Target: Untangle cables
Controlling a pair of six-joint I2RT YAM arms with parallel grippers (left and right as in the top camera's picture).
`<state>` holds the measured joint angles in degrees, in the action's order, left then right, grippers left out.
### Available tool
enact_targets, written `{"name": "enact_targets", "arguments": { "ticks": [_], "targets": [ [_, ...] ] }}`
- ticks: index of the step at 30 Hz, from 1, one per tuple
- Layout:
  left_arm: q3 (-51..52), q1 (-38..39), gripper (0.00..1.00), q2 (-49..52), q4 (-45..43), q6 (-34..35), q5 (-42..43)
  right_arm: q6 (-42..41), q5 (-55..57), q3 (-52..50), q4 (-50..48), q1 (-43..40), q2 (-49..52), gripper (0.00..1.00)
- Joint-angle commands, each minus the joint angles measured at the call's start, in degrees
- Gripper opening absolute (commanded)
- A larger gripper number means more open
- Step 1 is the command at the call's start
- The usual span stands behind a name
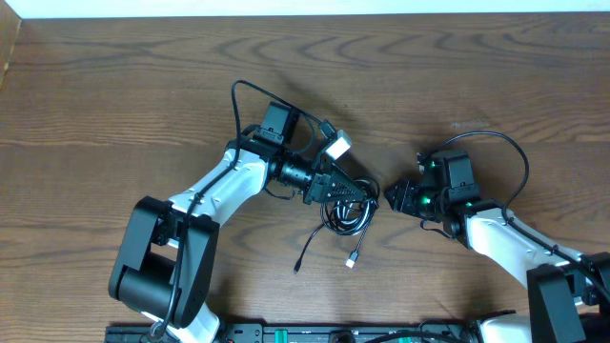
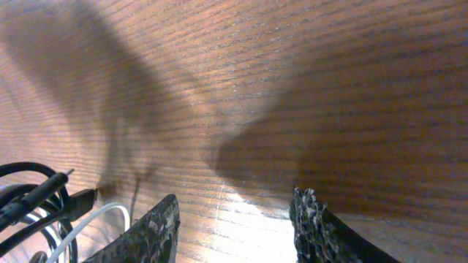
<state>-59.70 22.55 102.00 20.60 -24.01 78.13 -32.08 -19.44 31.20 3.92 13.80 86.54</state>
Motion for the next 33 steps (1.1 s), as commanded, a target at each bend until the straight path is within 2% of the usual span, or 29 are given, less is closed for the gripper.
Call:
{"name": "enact_targets", "arguments": {
  "ticks": [1,16,21,25,33],
  "targets": [
    [-0.1,-0.1,0.07,-0.9,0.0,-2.1,-0.8,-1.7,4.2,-1.9,1.9,0.2,1.1,0.48],
    [-0.1,-2.2,0.07,-0.9,1.1,-4.7,-1.2,-1.9,4.5,-1.9,2.1,0.2,1.1,0.48],
    [-0.1,-3.8,0.08,-0.9,0.5,-4.7,2.9,-3.5,5.9,-2.0,2.1,0.2,1.1,0.46],
    [-0.1,-3.9,0.07,-0.9,-3.8,-4.4,8.3,-3.6,5.8,-2.1,2.1,0.2,1.1,0.46],
    [-0.1,-3.8,0.07,-0.9,-5.0,-4.5,8.9,-3.7,5.8,-2.1,2.3,0.2,1.1,0.47]
  ]
}}
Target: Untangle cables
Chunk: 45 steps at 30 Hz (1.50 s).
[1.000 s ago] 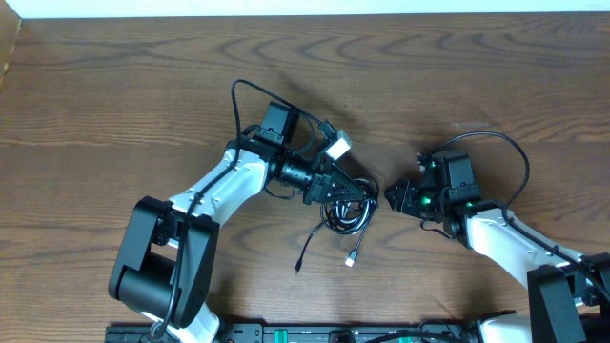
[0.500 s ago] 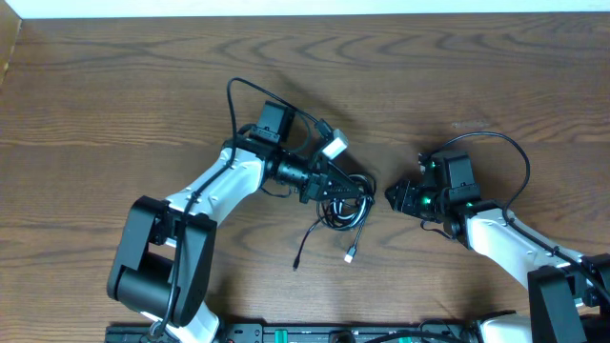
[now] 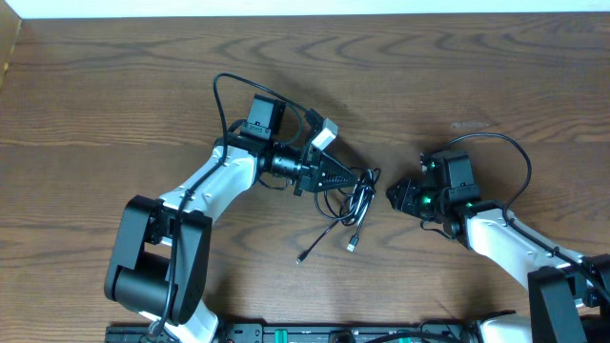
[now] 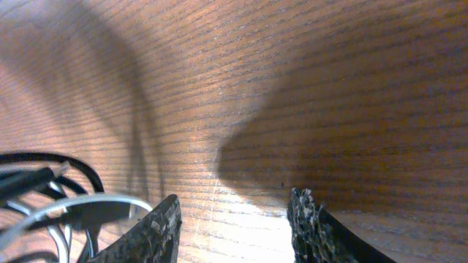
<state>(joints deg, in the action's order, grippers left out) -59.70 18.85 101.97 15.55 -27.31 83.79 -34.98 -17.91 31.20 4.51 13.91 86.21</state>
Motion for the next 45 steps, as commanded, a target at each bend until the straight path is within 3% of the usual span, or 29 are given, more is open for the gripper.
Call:
{"name": "enact_targets", "arguments": {
  "ticks": [1,8,13,15,18,21,29,35,45],
  "targets": [
    [-0.1,-0.1,0.07,-0.9,0.1,-1.2,3.2,-0.8,4.3,-2.1,1.7,0.1,1.4,0.47],
    [-0.1,-0.1,0.07,-0.9,0.0,-1.2,3.1,-0.8,4.4,-2.1,1.6,0.1,1.4,0.47],
    [-0.1,-0.1,0.07,-0.9,0.1,-1.2,3.1,-0.8,4.3,-2.1,1.6,0.1,1.4,0.54],
    [-0.1,-0.1,0.08,-0.9,0.1,-1.2,2.7,-0.8,4.1,-2.1,1.6,0.0,1.4,0.48],
    [-0.1,-0.1,0.08,-0.9,0.6,-1.2,-1.3,-0.7,3.0,-1.9,1.6,-1.0,0.9,0.47],
    [-0.1,-0.1,0.07,-0.9,1.3,-1.4,-5.5,1.5,-3.9,-1.9,1.6,-4.0,-1.9,0.47],
    [-0.1,0.4,0.08,-0.9,1.3,-1.6,-4.8,5.3,-24.3,-1.9,1.8,-12.9,-10.5,0.49],
    [-0.1,1.1,0.07,-0.9,1.3,-1.6,-4.7,5.2,-31.2,-1.9,1.8,-13.2,-11.3,0.52],
    [-0.1,1.9,0.07,-0.9,1.0,-2.1,-5.2,-6.4,-31.8,-1.9,1.7,-10.4,-11.3,0.44]
  ]
}}
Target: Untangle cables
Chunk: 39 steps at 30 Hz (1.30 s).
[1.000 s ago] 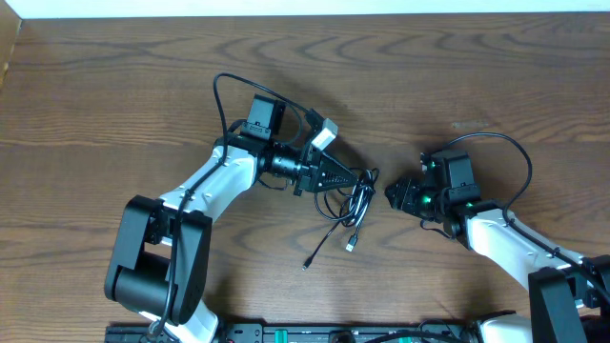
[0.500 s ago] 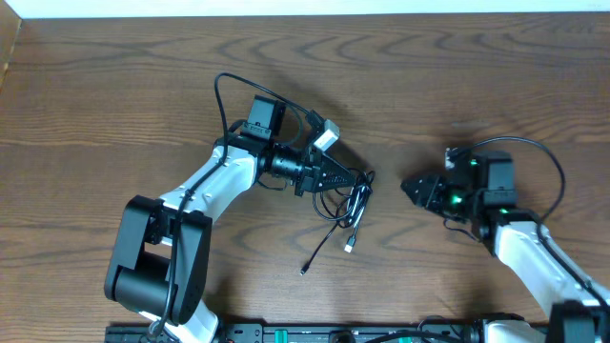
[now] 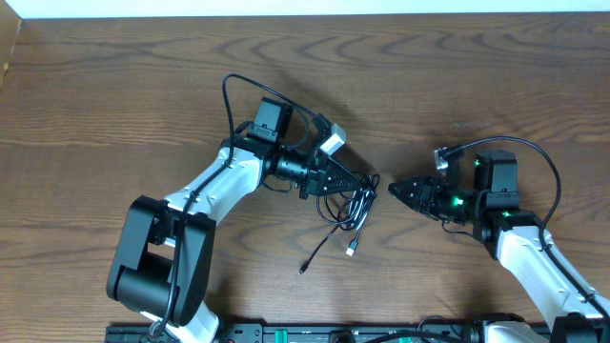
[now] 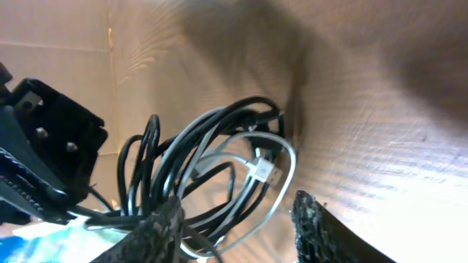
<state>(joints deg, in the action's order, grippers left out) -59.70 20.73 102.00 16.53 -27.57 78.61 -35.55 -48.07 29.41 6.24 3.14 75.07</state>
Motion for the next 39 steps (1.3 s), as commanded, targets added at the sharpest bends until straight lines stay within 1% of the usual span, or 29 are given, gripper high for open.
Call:
{"name": "enact_targets", "arguments": {
  "ticks": [1,4,13,21,24,30,32,34,35,39],
  "targets": [
    [-0.1,0.0,0.08,-0.9,0.1,-2.1,-0.6,-7.5,-1.6,-0.1,0.0,0.3,-0.1,0.44],
    [-0.1,0.0,0.07,-0.9,0.1,-2.1,-3.1,-13.7,-1.6,-0.1,0.0,0.3,-0.1,0.45],
    [-0.1,1.7,0.07,-0.9,0.1,-2.1,-2.8,-22.2,-1.6,-0.1,0.0,0.3,-0.1,0.45],
    [-0.1,5.4,0.08,-0.9,-0.2,-3.5,-2.8,-22.2,-1.6,-0.1,0.0,0.3,-0.1,0.45],
    [-0.1,5.6,0.07,-0.9,-0.3,-3.5,-2.8,-21.0,-1.6,-0.1,0.0,0.3,-0.1,0.46],
    [-0.1,5.6,0.08,-0.9,-0.3,-3.5,-2.8,-21.0,-1.6,-0.2,0.0,1.7,-0.1,0.46],
    [-0.1,5.6,0.07,-0.9,-0.3,-3.5,-2.7,-21.3,-1.2,-0.2,0.0,3.0,-0.1,0.48],
    [-0.1,5.6,0.07,-0.9,-0.3,-3.5,-1.6,-21.5,0.5,-0.2,0.0,4.5,-0.1,0.57],
    [-0.1,5.6,0.07,-0.9,-0.3,-3.5,-0.8,-21.7,1.5,-0.2,0.0,5.2,-0.1,0.59],
    [-0.1,5.6,0.07,-0.9,-0.3,-3.5,1.4,-24.6,6.0,-0.2,0.0,8.3,-0.1,0.62]
  ]
}}
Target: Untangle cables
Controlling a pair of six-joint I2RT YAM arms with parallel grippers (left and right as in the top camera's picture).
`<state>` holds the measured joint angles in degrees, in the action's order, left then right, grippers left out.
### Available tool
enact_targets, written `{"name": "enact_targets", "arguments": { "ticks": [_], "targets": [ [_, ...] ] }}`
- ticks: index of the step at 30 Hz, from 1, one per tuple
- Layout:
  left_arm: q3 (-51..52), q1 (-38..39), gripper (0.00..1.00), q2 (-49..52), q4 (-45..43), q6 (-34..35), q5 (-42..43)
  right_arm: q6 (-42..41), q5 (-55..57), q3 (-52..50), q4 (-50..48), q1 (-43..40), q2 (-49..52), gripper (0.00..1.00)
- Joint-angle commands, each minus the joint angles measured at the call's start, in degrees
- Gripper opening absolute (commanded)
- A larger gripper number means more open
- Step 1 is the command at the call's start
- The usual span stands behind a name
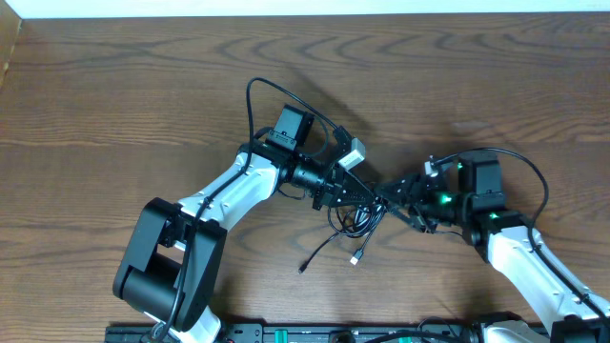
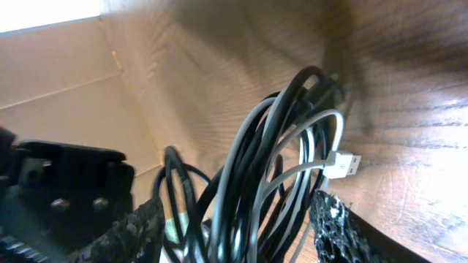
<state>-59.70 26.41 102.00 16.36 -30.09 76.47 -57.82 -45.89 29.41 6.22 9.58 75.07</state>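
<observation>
A tangled bundle of black and grey cables lies mid-table. Two loose ends trail toward the front, one ending in a silver plug. My left gripper comes in from the left and is shut on the bundle's top strands. From the right, my right gripper reaches into the same knot. In the right wrist view its jaws are open with several cable loops between the fingertips. A white USB plug sticks out to the right.
A white block sits by the left wrist, with that arm's own black lead looping above it. The right arm's lead arcs over its wrist. Brown wooden table runs all around; a pale edge lines the far side.
My right gripper has moved left from a short gap beside the bundle, and cable loops now stand between its open fingers. The left gripper and the bundle have shifted a little to the right.
At first my left gripper held the bundle while the right hung open, low over bare wood to its right. The left then had the bundle slightly up and left. Later the right gripper pointed at the knot from nearby, and now its fingers straddle the loops.
</observation>
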Motion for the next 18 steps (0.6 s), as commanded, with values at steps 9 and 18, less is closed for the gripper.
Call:
{"name": "enact_targets", "arguments": {
  "ticks": [9,18],
  "targets": [
    [-0.1,-0.1,0.07,-0.9,-0.2,-1.0,4.0,-3.4,10.8,-0.2,0.1,4.8,-0.1,0.39],
    [-0.1,-1.5,0.08,-0.9,-0.2,-1.0,0.8,-3.4,15.8,-0.2,4.8,4.8,-0.1,0.01]
  ]
}}
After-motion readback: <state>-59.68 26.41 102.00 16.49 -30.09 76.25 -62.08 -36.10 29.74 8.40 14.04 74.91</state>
